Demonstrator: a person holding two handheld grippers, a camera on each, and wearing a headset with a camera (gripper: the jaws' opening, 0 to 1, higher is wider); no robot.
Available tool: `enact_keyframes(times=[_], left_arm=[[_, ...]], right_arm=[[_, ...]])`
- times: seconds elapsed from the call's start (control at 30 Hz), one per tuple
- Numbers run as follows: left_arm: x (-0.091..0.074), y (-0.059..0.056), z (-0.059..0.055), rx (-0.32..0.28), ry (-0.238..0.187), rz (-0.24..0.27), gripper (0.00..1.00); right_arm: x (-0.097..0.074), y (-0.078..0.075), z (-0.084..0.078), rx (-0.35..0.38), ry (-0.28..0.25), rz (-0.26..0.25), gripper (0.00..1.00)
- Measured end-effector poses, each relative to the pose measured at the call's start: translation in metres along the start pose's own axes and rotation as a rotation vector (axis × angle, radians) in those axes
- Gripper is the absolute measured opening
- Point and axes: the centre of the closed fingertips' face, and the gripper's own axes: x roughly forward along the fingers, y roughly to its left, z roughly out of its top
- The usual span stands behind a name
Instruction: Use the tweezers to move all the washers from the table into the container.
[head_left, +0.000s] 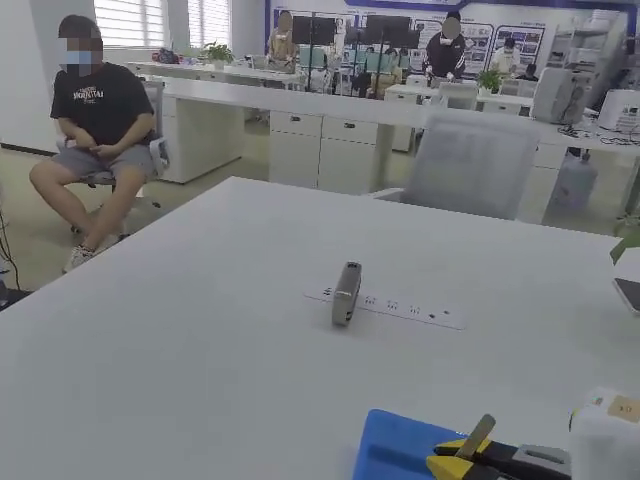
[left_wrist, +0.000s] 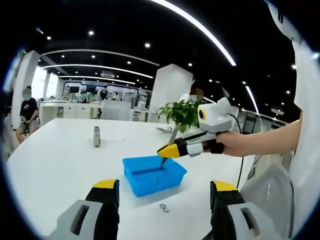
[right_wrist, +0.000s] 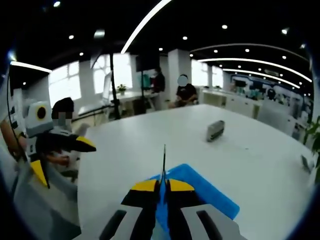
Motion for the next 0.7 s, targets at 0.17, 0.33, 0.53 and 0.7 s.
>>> enact_keyframes(times=[0.17, 0.33, 0.53, 0.7], left_arm=[[0.000, 0.000, 0.000, 0.003, 0.002, 0.000, 0.75], [-0.001, 0.001, -0.001, 0.004, 0.002, 0.004, 0.74], [-0.001, 0.002, -0.001, 0.005, 0.003, 0.005, 0.74], [-0.001, 0.002, -0.002, 0.004, 0.007, 0.007, 0.73]], right_arm=[[0.002, 0.030, -0.007, 0.028, 0.008, 0.080, 0.03], [0.011, 0.051, -0.031, 0.073, 0.072, 0.144, 0.04], [0.023, 0.053, -0.057, 0.111, 0.118, 0.154, 0.04], [0.029, 0.054, -0.066, 0.148, 0.134, 0.160, 0.04]])
